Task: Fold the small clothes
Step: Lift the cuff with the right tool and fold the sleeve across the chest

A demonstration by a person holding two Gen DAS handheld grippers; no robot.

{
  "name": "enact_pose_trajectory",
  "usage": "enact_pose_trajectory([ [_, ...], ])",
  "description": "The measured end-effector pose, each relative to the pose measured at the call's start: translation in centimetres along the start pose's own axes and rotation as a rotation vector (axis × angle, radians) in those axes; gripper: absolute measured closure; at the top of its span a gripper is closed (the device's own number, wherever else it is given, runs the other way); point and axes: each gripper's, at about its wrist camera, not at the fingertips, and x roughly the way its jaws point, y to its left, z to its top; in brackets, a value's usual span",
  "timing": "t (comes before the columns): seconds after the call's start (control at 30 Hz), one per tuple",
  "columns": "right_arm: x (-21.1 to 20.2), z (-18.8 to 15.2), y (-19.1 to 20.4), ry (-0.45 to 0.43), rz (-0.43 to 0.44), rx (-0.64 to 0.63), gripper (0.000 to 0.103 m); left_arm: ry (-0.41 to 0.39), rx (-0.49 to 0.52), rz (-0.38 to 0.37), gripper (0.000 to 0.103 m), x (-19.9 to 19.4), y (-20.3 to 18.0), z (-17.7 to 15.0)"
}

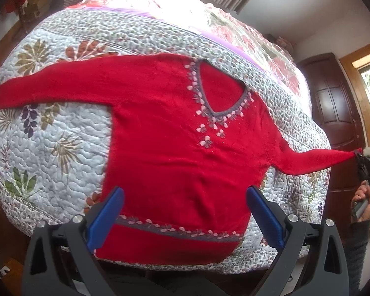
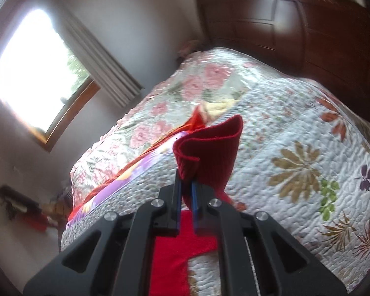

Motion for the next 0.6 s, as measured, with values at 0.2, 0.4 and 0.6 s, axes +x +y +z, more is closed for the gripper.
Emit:
enact_pose_trajectory([
  [0.2, 0.2, -1.4, 6.3, 0.003, 0.031, -0.082, 0.098, -0.020, -0.024, -0.008, 0.004, -1.2, 3.2, 0.6],
  [0.4, 1.4, -3.3, 10.8, 0.025, 0.051, -0.117, 0.098, -0.027, -0.032, -0.011, 0.004, -2.0, 5.9, 1.7],
  [0.6, 5.0, -7.1, 14.5, 0.084, 0.026, -0.198, 0.098, -0.021, -0.021, -0.018, 0.004, -1.8, 7.3, 3.5],
])
